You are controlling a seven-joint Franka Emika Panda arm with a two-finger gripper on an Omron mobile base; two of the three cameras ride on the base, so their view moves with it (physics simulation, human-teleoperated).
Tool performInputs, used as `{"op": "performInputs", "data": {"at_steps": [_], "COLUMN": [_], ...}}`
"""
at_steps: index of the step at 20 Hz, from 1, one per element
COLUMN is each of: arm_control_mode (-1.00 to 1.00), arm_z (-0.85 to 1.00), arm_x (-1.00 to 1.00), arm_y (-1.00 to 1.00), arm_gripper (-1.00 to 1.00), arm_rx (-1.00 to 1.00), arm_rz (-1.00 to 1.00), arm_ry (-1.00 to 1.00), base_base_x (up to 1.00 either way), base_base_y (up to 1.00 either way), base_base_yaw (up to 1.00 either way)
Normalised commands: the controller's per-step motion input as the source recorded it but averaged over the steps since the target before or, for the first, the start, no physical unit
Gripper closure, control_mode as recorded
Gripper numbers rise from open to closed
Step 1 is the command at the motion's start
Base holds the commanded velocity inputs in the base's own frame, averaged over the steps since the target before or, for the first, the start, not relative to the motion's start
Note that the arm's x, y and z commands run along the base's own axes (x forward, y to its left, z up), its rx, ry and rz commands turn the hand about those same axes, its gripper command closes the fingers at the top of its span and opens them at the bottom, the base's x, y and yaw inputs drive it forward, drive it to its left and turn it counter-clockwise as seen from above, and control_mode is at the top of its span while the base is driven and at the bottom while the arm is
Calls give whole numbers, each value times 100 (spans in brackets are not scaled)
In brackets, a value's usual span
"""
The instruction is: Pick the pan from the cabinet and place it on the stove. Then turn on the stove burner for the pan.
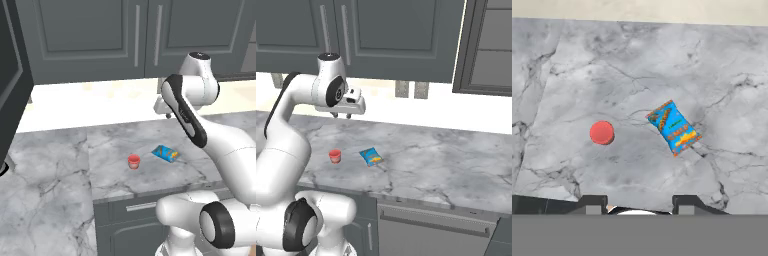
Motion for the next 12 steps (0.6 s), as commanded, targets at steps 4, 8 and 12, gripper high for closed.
{"op": "performInputs", "data": {"at_steps": [4,8,12], "arm_control_mode": [-100,-100,-100], "arm_z": [0,0,1], "arm_x": [-10,-32,-26], "arm_y": [4,0,-2], "arm_gripper": [-100,-100,-100], "arm_rx": [-2,0,3], "arm_rz": [0,0,0], "arm_ry": [-10,-20,-11], "base_base_x": [0,0,0], "base_base_y": [0,0,0], "base_base_yaw": [0,0,0]}}
